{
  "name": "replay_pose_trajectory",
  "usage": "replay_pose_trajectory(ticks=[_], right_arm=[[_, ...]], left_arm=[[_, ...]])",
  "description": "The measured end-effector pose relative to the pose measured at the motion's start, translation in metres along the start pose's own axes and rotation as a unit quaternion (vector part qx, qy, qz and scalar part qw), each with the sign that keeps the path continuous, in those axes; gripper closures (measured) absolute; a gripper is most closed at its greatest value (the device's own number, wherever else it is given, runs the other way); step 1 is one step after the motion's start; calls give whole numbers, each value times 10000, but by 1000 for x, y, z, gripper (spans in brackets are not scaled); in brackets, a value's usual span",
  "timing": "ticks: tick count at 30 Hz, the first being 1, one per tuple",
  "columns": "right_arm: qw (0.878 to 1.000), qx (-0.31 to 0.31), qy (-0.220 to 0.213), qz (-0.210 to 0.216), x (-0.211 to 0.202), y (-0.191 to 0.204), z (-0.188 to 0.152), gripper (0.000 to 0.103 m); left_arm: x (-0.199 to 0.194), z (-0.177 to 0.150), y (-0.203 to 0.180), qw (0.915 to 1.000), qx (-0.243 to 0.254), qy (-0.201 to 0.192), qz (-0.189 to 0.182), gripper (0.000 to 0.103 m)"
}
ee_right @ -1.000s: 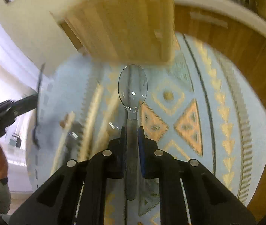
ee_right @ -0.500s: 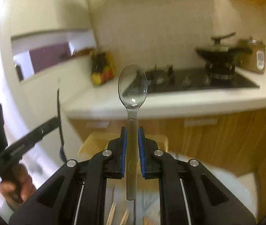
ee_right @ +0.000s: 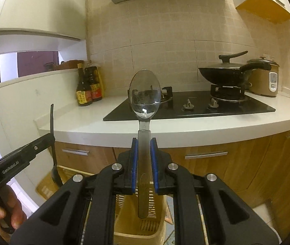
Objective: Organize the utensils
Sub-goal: 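Carry both spoons into the beige basket and open both tools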
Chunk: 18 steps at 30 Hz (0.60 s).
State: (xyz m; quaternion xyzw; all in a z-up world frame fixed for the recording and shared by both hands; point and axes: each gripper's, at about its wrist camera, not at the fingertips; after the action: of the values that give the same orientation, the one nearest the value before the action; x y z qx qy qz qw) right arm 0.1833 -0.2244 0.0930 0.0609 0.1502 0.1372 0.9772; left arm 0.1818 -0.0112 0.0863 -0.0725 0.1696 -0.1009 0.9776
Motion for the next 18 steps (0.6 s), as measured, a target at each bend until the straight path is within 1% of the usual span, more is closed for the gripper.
replay_pose_trajectory(ticks=[6, 8, 12, 16, 18], right_arm=[[9997, 159, -110, 151, 0, -10, -13, 93], [9995, 189, -204, 118, -3, -11, -17, 92], [9995, 219, -78, 222, -6, -11, -22, 92], [9990, 257, 88, 349, -13, -10, -30, 91], [9986, 307, 137, 412, -18, -9, -32, 87]], left_arm=[[4, -12, -1, 9999, 159, -30, 46, 97], [4, -15, 0, 9998, 193, -12, 19, 97], [2, -18, 3, 9998, 178, 19, -27, 96], [-4, -21, 7, 9998, 157, 88, -89, 89], [-8, -22, 8, 9997, 173, 115, -111, 85]])
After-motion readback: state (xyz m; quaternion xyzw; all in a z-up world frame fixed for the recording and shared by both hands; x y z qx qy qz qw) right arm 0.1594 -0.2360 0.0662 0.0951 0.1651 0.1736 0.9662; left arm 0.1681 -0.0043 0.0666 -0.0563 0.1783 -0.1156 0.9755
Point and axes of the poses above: each gripper's, at about its wrist camera, not at the fingertips, and x roughly the way its jaws point, y to its left, z to its top, and after that the axes turned 10 degrees about z, right-handed
